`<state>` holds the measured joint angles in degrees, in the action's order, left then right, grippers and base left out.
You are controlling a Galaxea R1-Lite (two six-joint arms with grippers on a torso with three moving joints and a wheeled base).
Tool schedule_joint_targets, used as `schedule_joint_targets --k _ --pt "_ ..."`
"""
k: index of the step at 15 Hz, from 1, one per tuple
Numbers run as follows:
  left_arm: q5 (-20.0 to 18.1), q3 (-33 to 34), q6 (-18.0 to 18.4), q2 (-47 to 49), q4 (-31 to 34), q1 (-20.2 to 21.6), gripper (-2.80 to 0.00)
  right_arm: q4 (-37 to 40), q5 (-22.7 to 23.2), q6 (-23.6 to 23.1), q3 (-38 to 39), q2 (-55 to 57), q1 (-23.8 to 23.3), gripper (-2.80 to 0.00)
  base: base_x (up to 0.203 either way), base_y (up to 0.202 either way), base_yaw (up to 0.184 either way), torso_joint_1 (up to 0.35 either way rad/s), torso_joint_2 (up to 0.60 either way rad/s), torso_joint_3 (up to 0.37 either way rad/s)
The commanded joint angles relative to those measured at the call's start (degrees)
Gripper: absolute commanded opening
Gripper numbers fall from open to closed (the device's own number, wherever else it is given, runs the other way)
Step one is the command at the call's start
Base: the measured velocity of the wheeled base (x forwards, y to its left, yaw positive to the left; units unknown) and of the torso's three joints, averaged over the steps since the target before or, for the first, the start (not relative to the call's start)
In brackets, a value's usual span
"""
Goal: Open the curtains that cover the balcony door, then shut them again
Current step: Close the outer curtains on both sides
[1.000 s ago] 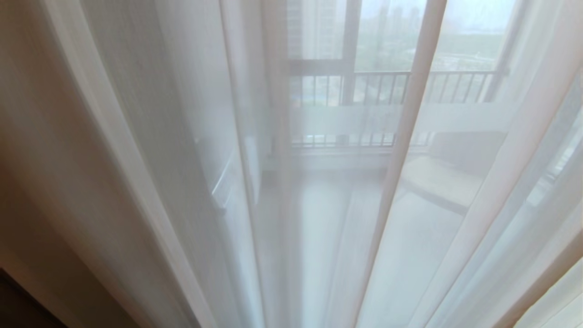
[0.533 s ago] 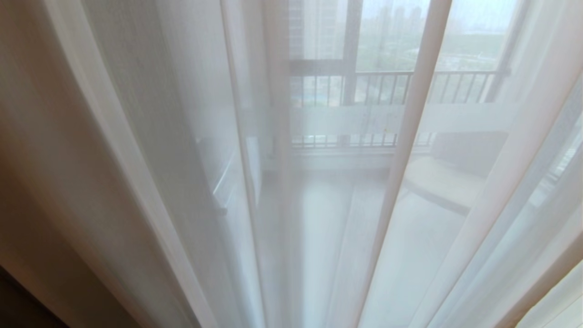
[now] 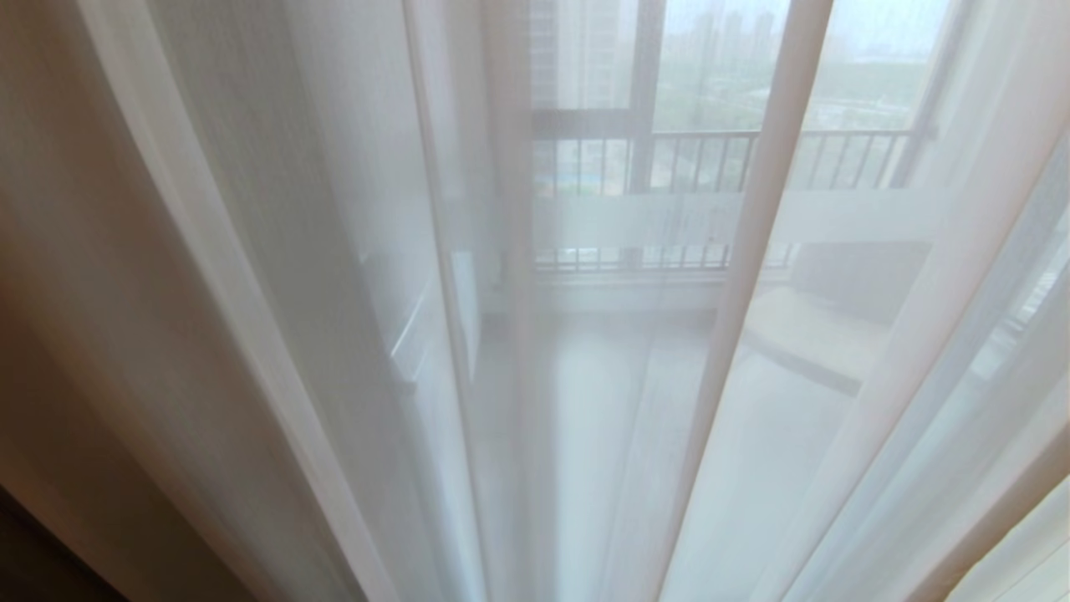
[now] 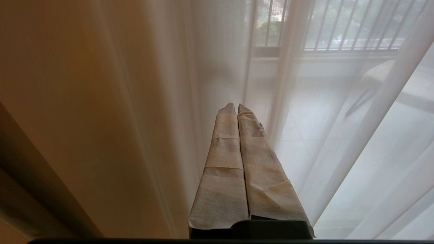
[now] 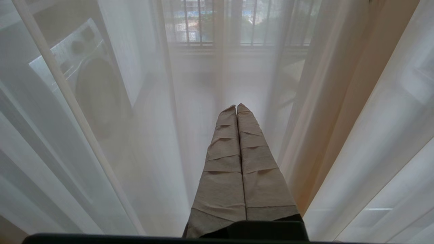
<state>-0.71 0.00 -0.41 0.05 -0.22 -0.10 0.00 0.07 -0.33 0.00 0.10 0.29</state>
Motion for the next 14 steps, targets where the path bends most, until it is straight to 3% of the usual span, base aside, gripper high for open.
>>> schedule_joint_targets --k 1,14 --pt "0.00 0.00 -0.11 -0.05 -0.04 0.01 -2.80 0.00 0.01 -0.11 0.00 -0.01 0.06 -2.80 0.000 0.000 0.000 0.000 0.00 0.000" --pt "0.91 0.00 -0.46 -0.05 -0.13 0.01 -2.80 0.00 0.01 -0.06 0.00 -0.01 0.06 -2.80 0.000 0.000 0.000 0.000 0.00 0.000"
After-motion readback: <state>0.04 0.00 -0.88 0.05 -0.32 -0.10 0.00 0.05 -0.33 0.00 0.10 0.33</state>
